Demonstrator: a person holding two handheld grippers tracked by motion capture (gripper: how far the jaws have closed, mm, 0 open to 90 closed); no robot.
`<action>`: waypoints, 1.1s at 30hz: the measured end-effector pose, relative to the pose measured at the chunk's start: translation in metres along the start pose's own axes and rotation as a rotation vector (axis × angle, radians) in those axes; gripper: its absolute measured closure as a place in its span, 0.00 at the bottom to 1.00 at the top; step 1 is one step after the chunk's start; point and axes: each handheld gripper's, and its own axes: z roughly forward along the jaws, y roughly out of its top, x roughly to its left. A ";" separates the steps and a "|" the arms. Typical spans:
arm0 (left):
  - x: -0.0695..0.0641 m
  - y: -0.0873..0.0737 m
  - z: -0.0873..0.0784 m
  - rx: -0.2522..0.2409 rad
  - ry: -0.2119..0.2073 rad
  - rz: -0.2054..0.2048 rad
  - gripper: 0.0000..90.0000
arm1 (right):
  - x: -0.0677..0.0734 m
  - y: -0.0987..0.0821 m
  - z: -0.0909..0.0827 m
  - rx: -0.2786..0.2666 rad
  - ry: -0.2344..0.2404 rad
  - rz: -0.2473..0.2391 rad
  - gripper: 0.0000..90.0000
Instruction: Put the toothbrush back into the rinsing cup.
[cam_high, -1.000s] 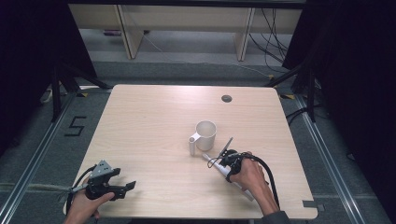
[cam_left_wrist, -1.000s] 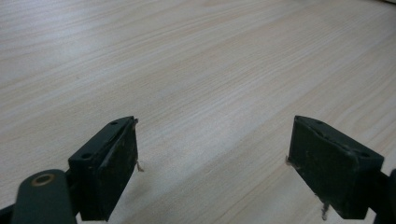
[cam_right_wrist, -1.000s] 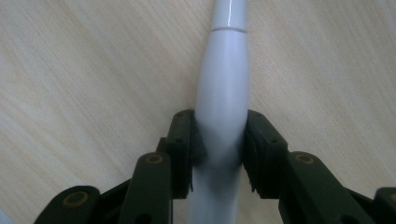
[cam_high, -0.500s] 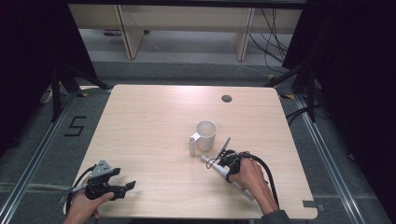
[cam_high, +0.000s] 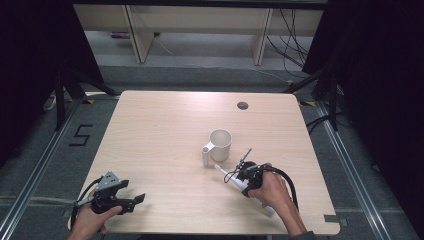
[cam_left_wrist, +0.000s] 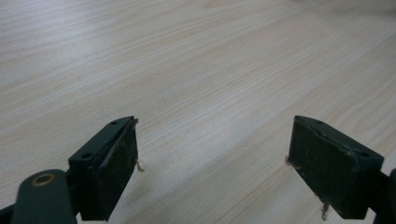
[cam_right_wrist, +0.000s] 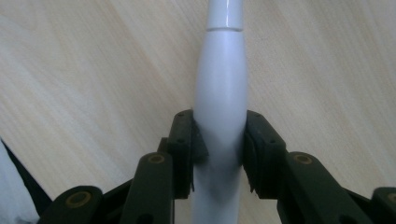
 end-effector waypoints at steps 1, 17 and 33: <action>0.000 0.000 0.000 -0.006 0.000 -0.005 0.17 | -0.001 -0.001 -0.002 -0.013 0.003 -0.031 0.75; 0.002 0.000 -0.001 0.025 0.004 0.019 0.17 | -0.004 -0.014 -0.052 -0.248 -0.014 0.009 0.75; 0.002 0.000 -0.001 0.019 -0.001 0.023 0.17 | -0.023 0.002 -0.072 -0.413 -0.020 0.079 0.75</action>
